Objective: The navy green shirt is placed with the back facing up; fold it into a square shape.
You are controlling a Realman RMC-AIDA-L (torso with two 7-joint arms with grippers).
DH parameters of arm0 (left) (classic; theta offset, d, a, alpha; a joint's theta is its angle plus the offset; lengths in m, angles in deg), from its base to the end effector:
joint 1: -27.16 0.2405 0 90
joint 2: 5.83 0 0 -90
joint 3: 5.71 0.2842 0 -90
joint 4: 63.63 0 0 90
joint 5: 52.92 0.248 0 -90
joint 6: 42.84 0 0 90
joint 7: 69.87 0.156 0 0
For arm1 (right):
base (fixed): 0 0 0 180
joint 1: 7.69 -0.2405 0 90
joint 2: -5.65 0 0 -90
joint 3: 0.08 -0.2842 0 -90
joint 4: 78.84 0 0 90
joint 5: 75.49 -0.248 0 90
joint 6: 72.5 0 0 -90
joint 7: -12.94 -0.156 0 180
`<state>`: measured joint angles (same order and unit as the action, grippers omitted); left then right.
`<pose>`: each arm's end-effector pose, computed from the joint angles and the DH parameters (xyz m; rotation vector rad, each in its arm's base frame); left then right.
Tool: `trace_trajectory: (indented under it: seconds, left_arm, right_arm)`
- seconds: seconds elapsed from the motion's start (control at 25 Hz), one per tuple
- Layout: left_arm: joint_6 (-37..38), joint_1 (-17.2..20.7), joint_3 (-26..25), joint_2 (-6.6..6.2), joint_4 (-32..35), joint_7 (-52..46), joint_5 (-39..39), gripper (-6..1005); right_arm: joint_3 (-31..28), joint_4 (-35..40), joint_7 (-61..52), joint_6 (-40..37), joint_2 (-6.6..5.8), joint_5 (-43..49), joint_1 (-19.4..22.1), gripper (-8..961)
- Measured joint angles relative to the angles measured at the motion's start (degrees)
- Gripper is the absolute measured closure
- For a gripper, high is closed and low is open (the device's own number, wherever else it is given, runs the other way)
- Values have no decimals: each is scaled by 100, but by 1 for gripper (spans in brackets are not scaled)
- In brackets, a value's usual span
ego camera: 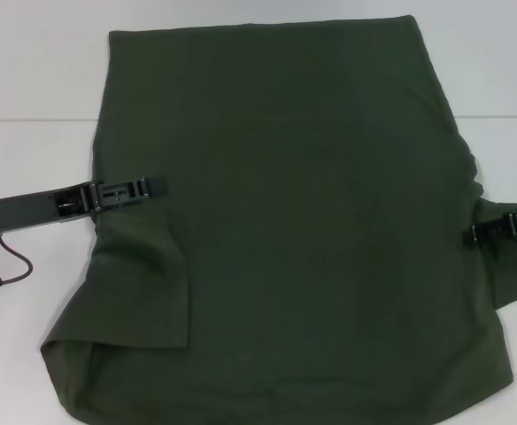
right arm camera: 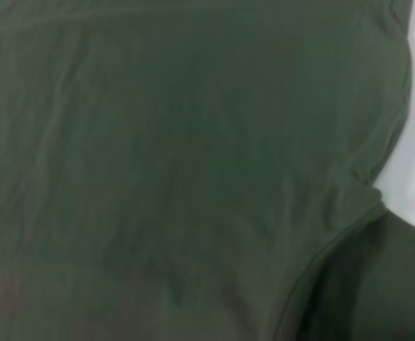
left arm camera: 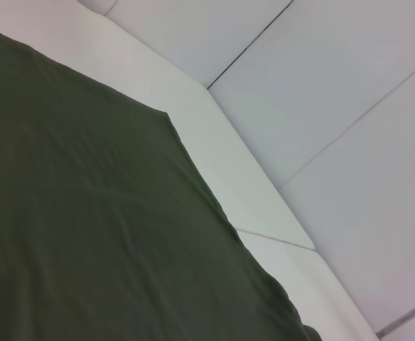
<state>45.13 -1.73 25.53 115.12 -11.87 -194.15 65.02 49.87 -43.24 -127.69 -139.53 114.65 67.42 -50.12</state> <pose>-0.3059 0.3945 0.0357 -2.2768 -1.4899 -0.8454 0.3353 0.4718 0.0345 -2.1496 1.5079 -0.0472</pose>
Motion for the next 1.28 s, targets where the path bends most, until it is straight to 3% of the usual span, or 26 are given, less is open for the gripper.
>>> trace_trajectory:
  seconds: [0.64,0.88,1.28]
  left_arm:
    - [1,-25,-76,7,0,0,0,264]
    - [1,-7,-84,-5,-76,0,-73,263]
    - [7,5,-84,-55,-275,58,-215,263]
  right_arm:
    - [3,0,-211,-122,7,13,-3,38]
    - [-22,0,-391,-191,-16,278,11,187]
    - [-115,85,-438,-120,-18,341,61,193]
